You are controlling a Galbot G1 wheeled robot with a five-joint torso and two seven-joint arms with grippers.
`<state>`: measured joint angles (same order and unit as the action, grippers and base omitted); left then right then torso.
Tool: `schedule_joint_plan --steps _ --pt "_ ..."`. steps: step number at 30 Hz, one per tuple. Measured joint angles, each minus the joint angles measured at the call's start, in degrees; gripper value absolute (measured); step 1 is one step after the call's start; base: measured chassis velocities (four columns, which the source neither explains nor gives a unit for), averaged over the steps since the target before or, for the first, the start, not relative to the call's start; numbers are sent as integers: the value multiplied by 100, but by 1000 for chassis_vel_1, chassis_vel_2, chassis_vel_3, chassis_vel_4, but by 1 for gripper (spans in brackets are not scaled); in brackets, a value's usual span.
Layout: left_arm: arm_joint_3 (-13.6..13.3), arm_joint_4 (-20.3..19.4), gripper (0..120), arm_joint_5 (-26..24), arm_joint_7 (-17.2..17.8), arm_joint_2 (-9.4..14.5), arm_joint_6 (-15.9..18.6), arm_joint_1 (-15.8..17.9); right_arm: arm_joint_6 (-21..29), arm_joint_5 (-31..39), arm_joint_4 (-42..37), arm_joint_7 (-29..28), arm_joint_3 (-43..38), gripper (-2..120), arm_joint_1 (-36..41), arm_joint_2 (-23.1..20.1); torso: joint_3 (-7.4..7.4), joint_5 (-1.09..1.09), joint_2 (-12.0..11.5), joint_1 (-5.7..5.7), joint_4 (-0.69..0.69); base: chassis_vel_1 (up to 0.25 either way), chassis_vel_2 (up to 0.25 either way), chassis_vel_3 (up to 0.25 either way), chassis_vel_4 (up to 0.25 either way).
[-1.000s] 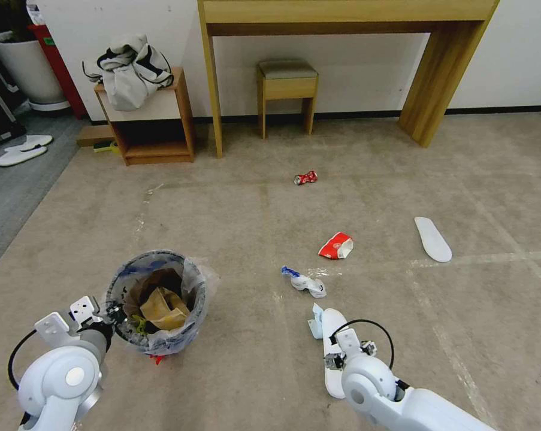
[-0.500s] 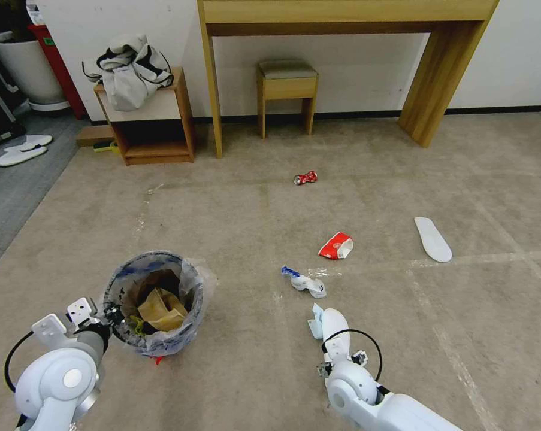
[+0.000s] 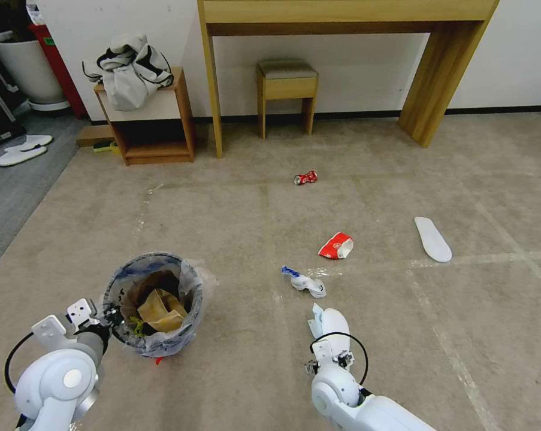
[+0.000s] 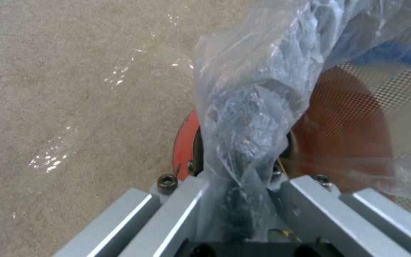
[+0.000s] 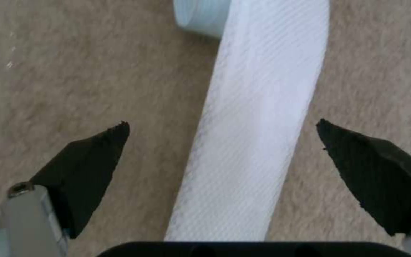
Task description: Pick up the trash bin and place the garbage on the floor into it.
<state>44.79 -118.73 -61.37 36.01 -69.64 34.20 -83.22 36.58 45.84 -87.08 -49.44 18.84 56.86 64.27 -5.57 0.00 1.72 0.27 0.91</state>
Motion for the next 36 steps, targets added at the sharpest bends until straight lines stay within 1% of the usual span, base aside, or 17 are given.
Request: schedule_joint_plan --steps 2,12,17,19,20,22,24,25,27,28,29,30,31,33,34,36 --pt "-6 2 0 23 -10 -13 -4 -3 0 -3 28 3 -29 92 -42 -44 0 1 0 0 0 0 0 0 0" --pt "-13 -3 0 70 -22 -50 -12 -14 -96 -201 268 115 -92 90 -56 -39 0 -1 0 0 0 0 0 0 0" --pt "-25 -3 0 118 -36 -79 -18 -30 -139 -252 325 163 -127 84 -62 -44 0 0 0 0 0 0 0 0 0" --pt "-35 -5 0 131 -38 -98 -18 -31 -154 -269 335 178 -120 73 -66 -45 0 0 0 0 0 0 0 0 0" --pt "-35 -5 0 131 -38 -98 -18 -31 -154 -269 335 178 -120 73 -66 -45 0 0 0 0 0 0 0 0 0" --pt "-36 -6 0 144 -39 -101 -19 -30 -168 -310 354 182 -114 67 -68 -20 0 0 0 0 0 0 0 0 0" --pt "-36 -4 0 147 -39 -101 -20 -30 -175 -323 368 185 -113 65 -72 -10 0 -1 0 0 0 0 0 0 0" --pt "-33 2 0 156 -45 -101 -25 -35 -188 -344 381 191 -111 57 -77 -8 0 0 0 0 0 0 0 0 0" --pt "-33 3 0 158 -48 -101 -26 -37 -189 -345 381 194 -110 54 -77 -9 0 0 0 0 0 0 0 0 0" --pt "-33 4 0 165 -60 -103 -29 -43 -193 -350 384 203 -102 46 -77 -13 0 0 0 0 0 0 0 0 0" --pt "-33 4 0 170 -64 -107 -31 -43 -199 -354 395 206 -101 41 -77 -10 0 0 0 0 0 0 0 0 0" --pt "-33 4 0 170 -64 -107 -31 -43 -199 -354 395 206 -101 41 -77 -10 0 0 0 0 0 0 0 0 0" --pt "-37 4 0 174 -66 -114 -33 -41 -213 -361 413 211 -99 34 -77 0 0 0 0 0 0 0 0 0 0" --pt "-41 4 0 174 -69 -115 -34 -38 -233 -374 428 226 -99 26 -75 14 0 0 0 0 0 0 0 0 0" --pt "-41 4 0 174 -69 -115 -34 -38 -233 -374 428 226 -99 26 -75 14 0 0 0 0 0 0 0 0 0" --pt "-42 4 0 174 -69 -101 -35 -34 -248 -383 429 249 -107 16 -60 5 0 0 0 0 0 0 0 0 0"
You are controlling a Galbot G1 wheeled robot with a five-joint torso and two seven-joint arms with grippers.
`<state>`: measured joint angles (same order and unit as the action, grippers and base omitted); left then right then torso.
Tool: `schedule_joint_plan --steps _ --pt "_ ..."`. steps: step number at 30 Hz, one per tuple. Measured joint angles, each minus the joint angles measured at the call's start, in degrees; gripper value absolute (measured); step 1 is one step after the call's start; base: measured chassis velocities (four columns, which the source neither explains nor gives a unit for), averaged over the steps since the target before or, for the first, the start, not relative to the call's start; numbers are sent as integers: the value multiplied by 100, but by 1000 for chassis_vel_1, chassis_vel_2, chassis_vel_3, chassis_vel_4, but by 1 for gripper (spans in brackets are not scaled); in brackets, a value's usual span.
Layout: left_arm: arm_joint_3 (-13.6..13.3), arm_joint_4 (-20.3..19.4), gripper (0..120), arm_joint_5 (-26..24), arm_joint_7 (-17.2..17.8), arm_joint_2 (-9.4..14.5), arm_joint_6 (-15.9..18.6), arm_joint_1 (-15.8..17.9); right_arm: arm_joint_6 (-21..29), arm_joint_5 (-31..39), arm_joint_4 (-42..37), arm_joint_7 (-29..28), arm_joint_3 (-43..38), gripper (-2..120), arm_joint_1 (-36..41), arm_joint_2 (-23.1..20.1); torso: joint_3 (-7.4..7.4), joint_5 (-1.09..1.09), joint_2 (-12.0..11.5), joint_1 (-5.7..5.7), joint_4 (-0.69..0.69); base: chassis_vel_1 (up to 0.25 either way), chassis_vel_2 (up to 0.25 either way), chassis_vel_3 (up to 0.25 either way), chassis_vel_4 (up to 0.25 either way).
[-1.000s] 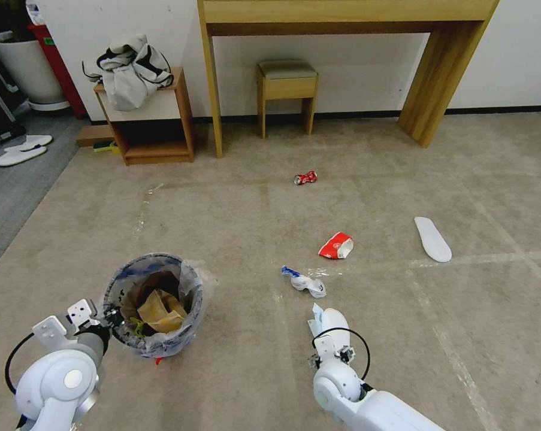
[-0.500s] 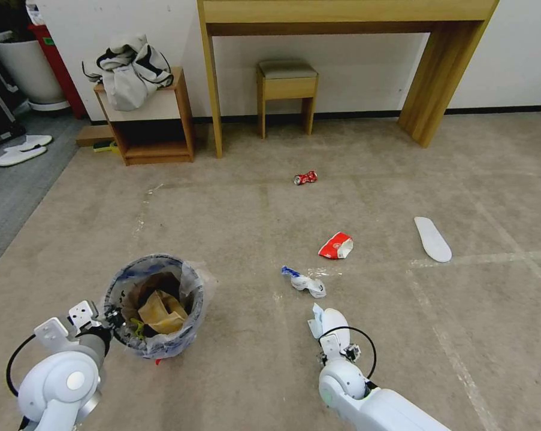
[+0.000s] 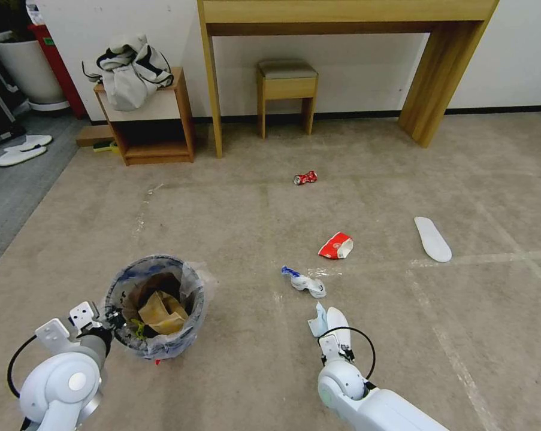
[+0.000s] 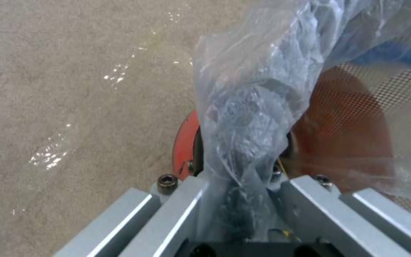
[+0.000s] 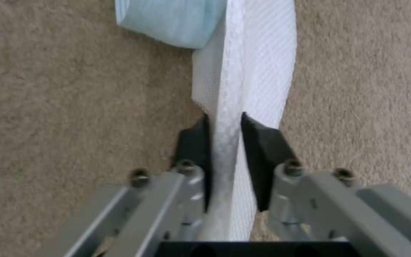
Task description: Pick up the trash bin and place the garbage on the floor into it.
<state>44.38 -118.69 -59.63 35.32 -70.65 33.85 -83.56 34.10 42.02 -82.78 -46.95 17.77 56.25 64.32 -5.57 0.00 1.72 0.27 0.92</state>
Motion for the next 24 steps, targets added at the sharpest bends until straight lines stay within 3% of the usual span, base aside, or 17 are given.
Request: schedule_joint_plan --steps 5,15,17,21,22,23,24 --pt "-4 8 0 -8 0 39 -1 16 -51 1 -130 7 -113 1 31 -112 0 -1 0 0 0 0 0 0 0" --pt "-26 -11 0 -151 75 148 18 76 -117 517 -1625 131 -1019 0 67 -849 0 0 0 0 0 0 0 0 0" --pt "-66 -57 0 -233 130 171 39 115 -327 592 -2204 418 -1435 0 53 -1078 -1 -1 0 0 0 0 0 0 0" --pt "-108 -113 0 -338 176 202 77 141 -589 677 -2539 667 -1704 0 35 -1195 0 0 0 0 0 0 0 0 0" --pt "-171 -173 0 -437 230 251 121 181 -995 780 -2909 1028 -2016 0 15 -1306 0 -1 0 0 0 0 0 0 0" --pt "-171 -173 0 -437 230 251 121 181 -995 780 -2909 1028 -2016 0 15 -1306 0 -1 0 0 0 0 0 0 0" --pt "-214 -217 0 -486 256 282 149 201 -1328 843 -3127 1306 -2211 0 8 -1378 -1 0 0 0 0 0 0 0 0"
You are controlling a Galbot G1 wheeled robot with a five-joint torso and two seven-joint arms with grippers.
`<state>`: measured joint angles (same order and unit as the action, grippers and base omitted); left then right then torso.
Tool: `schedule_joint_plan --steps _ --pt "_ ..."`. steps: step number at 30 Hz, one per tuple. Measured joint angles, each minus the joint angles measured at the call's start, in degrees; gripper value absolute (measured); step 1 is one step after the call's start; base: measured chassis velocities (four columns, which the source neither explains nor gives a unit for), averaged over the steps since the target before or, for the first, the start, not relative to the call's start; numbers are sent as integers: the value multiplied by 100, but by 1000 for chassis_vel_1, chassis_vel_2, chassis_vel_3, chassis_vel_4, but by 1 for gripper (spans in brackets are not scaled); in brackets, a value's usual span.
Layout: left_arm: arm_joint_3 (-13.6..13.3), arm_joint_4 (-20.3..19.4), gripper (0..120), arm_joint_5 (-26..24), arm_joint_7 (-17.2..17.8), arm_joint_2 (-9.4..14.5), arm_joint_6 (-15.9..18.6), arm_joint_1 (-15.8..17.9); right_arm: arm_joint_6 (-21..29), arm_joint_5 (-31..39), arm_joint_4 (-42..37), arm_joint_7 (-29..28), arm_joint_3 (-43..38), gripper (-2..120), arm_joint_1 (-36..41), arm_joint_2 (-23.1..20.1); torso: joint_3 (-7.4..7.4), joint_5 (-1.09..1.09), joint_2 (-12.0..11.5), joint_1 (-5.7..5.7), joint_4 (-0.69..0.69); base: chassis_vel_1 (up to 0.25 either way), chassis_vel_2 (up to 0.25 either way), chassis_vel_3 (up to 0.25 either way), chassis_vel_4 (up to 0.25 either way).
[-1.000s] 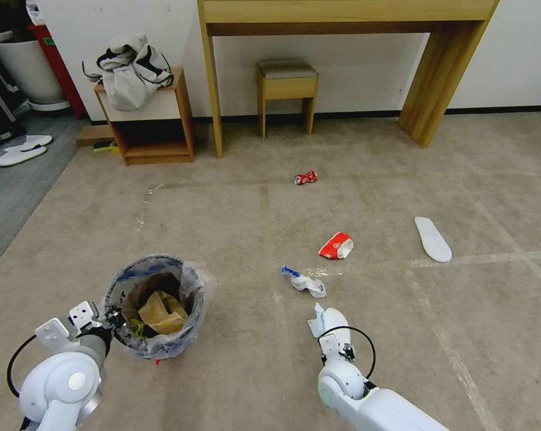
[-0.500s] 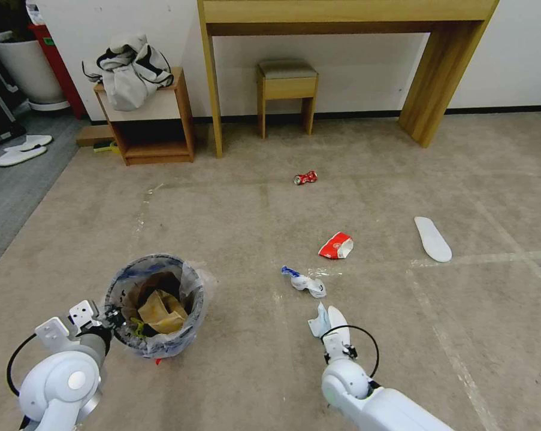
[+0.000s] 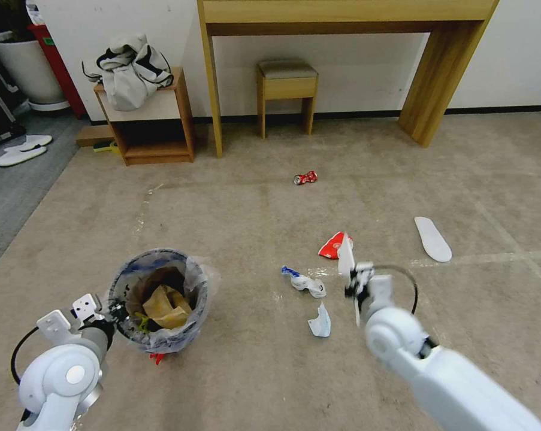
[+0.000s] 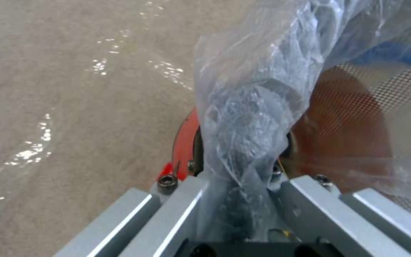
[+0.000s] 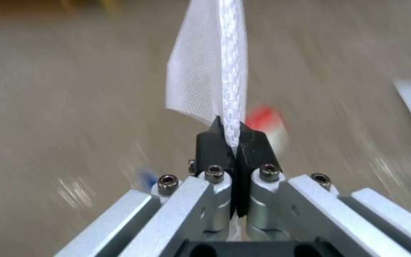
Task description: Pick up the trash bin and place the garbage on the floor into it.
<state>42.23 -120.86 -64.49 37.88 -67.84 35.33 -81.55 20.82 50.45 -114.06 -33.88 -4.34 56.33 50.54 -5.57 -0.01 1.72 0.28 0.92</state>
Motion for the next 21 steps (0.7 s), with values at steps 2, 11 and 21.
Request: schedule_joint_plan --steps 2,11,21 --pt "-57 -63 0 -81 27 30 39 19 -357 66 -274 349 -183 0 -6 -81 0 0 0 0 -1 0 0 0 0" --pt "-277 -368 0 -584 264 247 207 63 -1791 488 -1107 1963 -279 0 -379 -307 0 0 0 0 0 0 0 0 0" --pt "-289 -525 0 -882 361 468 279 33 -2947 1244 -686 3076 1666 0 -2313 123 0 2 0 0 -1 0 0 0 0"
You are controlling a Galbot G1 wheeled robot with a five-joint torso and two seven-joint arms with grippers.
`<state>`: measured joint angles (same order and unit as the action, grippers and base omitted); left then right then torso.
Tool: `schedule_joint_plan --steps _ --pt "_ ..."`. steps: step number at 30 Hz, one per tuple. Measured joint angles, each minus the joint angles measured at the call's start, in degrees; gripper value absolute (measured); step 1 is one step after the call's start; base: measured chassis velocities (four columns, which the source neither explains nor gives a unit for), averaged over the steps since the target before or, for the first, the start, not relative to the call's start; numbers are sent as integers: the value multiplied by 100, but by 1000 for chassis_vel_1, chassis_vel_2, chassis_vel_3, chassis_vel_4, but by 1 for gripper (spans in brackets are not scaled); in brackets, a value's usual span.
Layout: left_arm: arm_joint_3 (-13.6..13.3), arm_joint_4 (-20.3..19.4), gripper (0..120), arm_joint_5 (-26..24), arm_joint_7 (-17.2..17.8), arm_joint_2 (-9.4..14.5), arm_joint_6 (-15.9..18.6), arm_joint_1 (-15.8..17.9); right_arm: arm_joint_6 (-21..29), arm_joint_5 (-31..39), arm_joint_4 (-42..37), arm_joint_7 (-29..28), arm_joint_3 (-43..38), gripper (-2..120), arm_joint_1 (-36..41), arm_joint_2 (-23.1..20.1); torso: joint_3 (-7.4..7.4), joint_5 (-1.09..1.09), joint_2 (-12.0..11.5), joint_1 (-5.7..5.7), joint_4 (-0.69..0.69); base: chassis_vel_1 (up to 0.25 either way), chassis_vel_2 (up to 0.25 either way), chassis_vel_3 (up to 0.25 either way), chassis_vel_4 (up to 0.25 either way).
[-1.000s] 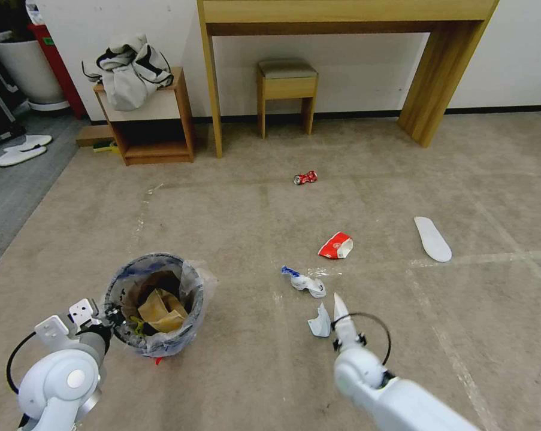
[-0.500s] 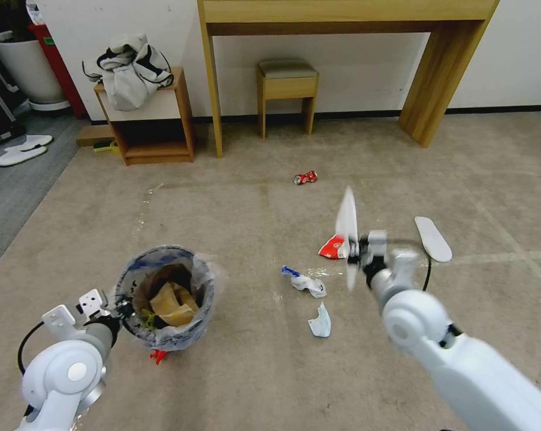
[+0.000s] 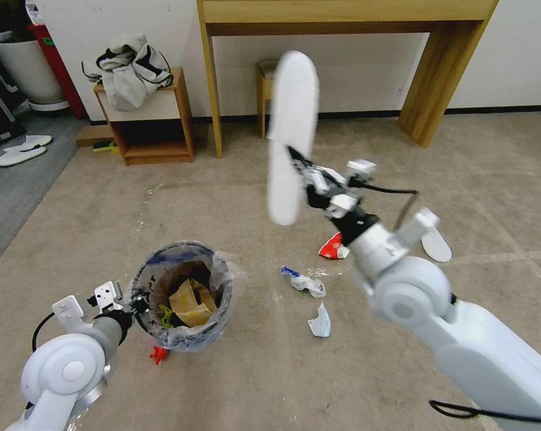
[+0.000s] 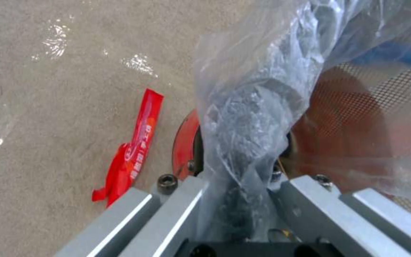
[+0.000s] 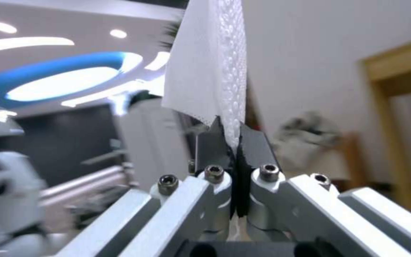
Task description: Pick up the trash bin and place the garbage on the floor into it.
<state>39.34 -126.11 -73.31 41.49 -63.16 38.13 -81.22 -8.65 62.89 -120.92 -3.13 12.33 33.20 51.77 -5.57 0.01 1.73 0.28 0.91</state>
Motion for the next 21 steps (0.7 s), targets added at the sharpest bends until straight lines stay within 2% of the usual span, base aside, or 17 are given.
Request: schedule_joint_plan --steps 3,10,15,21 --pt "-26 -1 0 -61 30 34 19 12 -225 94 359 213 702 0 -534 334 0 1 0 0 0 0 0 0 0" --pt "-43 -33 0 -135 70 46 34 18 -478 -55 1129 495 1533 0 -1040 850 0 0 0 0 0 0 0 0 0" --pt "-44 -44 0 -151 78 25 42 29 -603 -290 1486 536 1879 0 -1020 1204 0 0 0 0 0 0 0 0 0" --pt "-55 -53 0 -168 81 20 47 46 -793 -654 1917 771 2158 0 -786 1339 1 -1 0 0 1 0 0 0 0"
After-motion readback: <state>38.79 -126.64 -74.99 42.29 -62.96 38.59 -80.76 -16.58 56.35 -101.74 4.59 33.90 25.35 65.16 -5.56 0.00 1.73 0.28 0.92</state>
